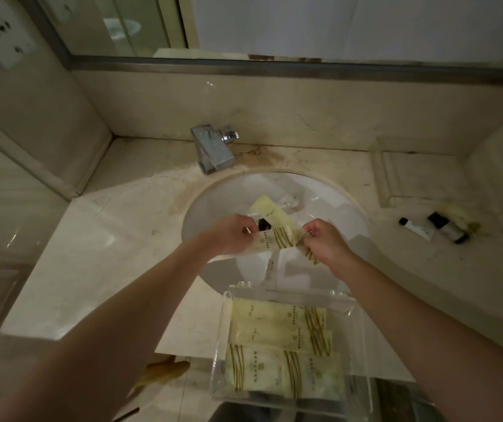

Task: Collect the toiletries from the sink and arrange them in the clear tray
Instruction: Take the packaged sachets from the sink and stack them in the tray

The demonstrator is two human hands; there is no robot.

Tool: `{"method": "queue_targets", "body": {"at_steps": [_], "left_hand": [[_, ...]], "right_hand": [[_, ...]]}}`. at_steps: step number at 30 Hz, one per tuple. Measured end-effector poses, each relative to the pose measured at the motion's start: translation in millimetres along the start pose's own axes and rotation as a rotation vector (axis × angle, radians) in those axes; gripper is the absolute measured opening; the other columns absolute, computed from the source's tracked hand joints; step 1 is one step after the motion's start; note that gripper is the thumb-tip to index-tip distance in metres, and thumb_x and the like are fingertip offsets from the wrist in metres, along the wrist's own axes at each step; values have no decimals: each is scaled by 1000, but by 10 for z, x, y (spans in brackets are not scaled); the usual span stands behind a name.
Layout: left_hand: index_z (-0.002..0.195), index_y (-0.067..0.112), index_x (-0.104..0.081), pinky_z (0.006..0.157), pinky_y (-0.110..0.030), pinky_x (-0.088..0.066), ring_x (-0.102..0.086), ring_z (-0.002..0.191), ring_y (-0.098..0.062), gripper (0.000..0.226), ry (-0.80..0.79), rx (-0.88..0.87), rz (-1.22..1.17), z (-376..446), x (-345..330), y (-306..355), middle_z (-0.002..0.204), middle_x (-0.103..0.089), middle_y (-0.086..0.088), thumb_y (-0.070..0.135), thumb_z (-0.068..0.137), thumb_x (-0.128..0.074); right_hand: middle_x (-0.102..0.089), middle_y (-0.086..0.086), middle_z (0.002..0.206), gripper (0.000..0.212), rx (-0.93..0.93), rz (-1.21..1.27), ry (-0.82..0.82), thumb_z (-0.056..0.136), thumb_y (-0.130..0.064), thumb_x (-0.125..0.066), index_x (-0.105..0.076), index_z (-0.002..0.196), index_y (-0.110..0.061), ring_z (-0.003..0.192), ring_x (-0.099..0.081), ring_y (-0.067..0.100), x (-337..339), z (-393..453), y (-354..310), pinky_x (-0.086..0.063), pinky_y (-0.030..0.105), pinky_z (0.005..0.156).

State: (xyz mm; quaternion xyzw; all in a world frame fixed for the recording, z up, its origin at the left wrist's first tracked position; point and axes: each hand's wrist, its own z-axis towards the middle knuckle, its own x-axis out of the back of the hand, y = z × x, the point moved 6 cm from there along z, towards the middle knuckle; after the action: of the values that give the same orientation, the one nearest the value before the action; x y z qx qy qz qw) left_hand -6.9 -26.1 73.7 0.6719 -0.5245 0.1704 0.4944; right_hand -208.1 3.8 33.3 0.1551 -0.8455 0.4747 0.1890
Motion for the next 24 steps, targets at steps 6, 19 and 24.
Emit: {"method": "queue_targets", "body": {"at_steps": [6,19,24], "left_hand": [[113,24,-64,74,-23,-50,-60,88,-14,33,-192,-102,93,-250,-27,244,99,-60,6,9,85,-52],[106,22,-58,79,-33,-56,-61,85,-14,21,-441,-234,158,-605,-1002,388,98,-59,3,10,89,-56],[107,20,-59,73,-25,-51,-59,83,-11,22,-413,-226,124,-673,-1206,340,91,-56,8,9,89,-57]], "right_hand": [[-63,7,87,8,10,18,91,89,-15,-55,-54,88,-23,65,-55,19,313,-155,47,-41,27,50],[-60,5,78,8,-2,-14,-61,90,-14,-57,-60,98,-14,64,-53,21,362,-667,446,-40,28,54],[-64,7,81,13,-6,-26,-80,88,-21,-63,-62,96,-11,66,-55,22,352,-771,563,-39,27,54]]}}
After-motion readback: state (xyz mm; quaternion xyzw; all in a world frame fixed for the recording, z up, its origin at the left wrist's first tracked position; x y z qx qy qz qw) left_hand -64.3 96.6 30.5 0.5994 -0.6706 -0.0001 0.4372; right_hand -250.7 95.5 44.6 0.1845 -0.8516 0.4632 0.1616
